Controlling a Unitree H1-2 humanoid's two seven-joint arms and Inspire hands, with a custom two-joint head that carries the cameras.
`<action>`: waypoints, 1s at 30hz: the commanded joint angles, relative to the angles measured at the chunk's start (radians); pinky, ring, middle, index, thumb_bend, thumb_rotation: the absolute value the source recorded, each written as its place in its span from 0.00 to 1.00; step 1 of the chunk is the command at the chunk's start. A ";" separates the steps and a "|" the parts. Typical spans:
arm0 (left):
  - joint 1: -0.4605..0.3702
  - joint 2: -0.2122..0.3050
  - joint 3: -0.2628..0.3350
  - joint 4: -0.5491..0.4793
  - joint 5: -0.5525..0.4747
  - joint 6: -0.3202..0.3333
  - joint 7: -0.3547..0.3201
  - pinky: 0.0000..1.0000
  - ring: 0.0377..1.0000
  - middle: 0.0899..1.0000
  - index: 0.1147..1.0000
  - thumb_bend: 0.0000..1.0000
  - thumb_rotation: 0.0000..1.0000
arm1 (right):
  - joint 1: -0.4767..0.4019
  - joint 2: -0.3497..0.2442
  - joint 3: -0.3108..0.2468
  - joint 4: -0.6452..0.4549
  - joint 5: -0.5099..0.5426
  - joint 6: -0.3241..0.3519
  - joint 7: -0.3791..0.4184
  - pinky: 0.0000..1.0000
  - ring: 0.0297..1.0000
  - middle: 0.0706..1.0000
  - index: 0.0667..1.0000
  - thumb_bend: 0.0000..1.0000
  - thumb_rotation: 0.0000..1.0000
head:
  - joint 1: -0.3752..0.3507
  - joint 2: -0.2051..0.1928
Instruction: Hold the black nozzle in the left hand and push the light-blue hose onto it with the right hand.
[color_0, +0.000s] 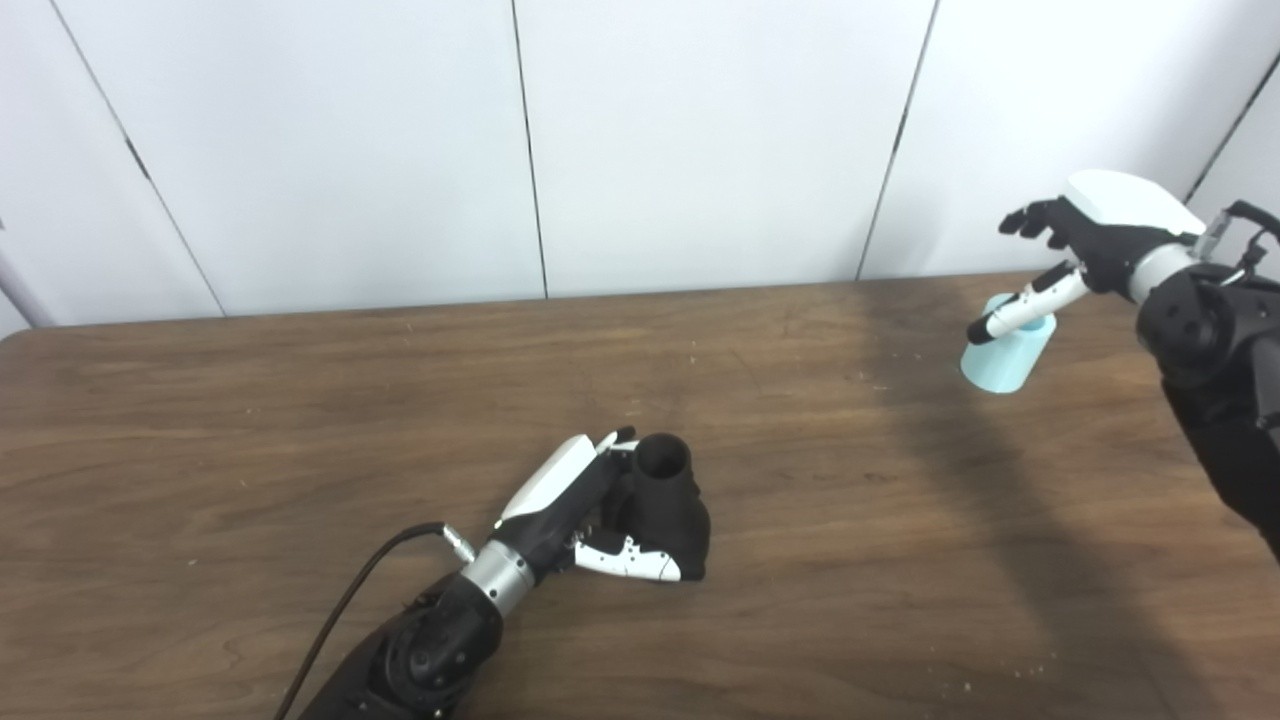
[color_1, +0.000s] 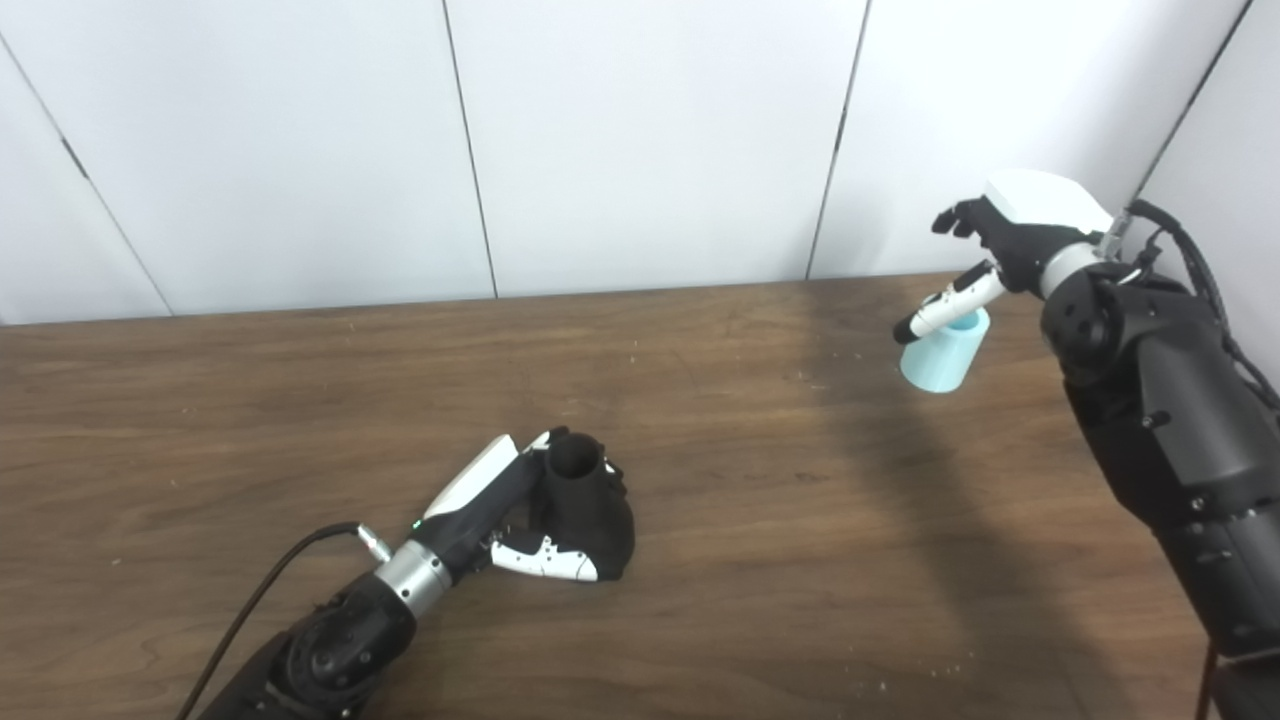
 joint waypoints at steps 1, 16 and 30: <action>0.096 0.007 -0.084 0.068 0.016 0.088 -0.168 0.96 0.85 0.69 0.34 0.62 0.39 | -0.060 -0.035 -0.033 -0.006 0.007 0.003 -0.051 0.58 0.75 0.79 0.79 0.95 0.33 | -0.001 0.002; 0.098 0.011 -0.084 0.060 0.017 0.090 -0.172 0.93 0.84 0.69 0.35 0.63 0.40 | -0.081 -0.019 -0.039 0.146 0.103 -0.027 -0.182 0.50 0.70 0.80 0.80 1.00 0.06 | 0.005 0.008; 0.101 0.011 -0.082 0.046 0.017 0.100 -0.172 0.89 0.84 0.69 0.35 0.63 0.40 | -0.125 -0.038 0.051 0.217 0.107 -0.032 -0.175 0.56 0.74 0.82 0.80 1.00 0.07 | 0.015 0.013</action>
